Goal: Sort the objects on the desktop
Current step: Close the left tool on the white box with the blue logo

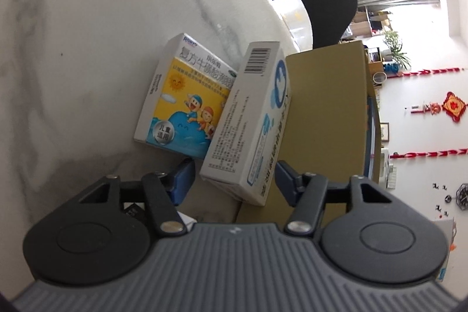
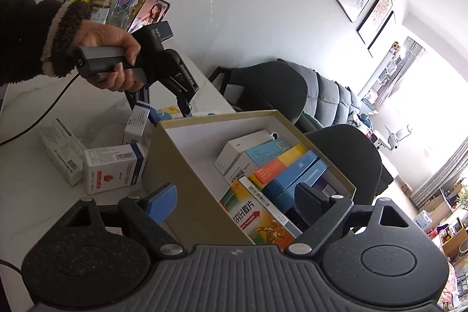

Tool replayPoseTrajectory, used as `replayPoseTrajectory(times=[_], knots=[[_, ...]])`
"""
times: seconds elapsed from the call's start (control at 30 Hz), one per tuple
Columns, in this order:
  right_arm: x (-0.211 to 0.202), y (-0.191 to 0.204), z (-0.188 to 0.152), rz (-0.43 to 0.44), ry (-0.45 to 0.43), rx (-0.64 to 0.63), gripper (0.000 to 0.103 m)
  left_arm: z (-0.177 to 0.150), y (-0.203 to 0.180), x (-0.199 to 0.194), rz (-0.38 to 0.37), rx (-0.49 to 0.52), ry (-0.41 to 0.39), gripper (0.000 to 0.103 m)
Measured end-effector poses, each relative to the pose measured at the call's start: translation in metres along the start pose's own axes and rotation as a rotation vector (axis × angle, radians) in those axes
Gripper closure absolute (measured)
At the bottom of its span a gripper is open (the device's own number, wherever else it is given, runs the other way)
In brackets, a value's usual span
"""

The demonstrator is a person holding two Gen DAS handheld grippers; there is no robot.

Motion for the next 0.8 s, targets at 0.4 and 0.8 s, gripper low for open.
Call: replayPoseTrajectory(times=[0.4, 0.8], knots=[[0.001, 0.007, -0.002, 0.012, 0.001, 0.004, 0.014, -0.004, -0.014, -0.025, 0.068, 0.179, -0.121, 0.07], [0.0, 0.014, 0.001, 0.024, -0.023, 0.001, 0.014, -0.017, -0.042, -0.049, 0.295, 0.612, -0.283, 0.074]])
Point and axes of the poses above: each gripper's, at about its wrist camera, not at the fingertips, and x roughly the way its jaws point, y to its left, z to its top, the point moved 8 cm from there along x, roughly the way its jaws point, and after that the axes turned 10 degrees about z, right-handed, at the moved point
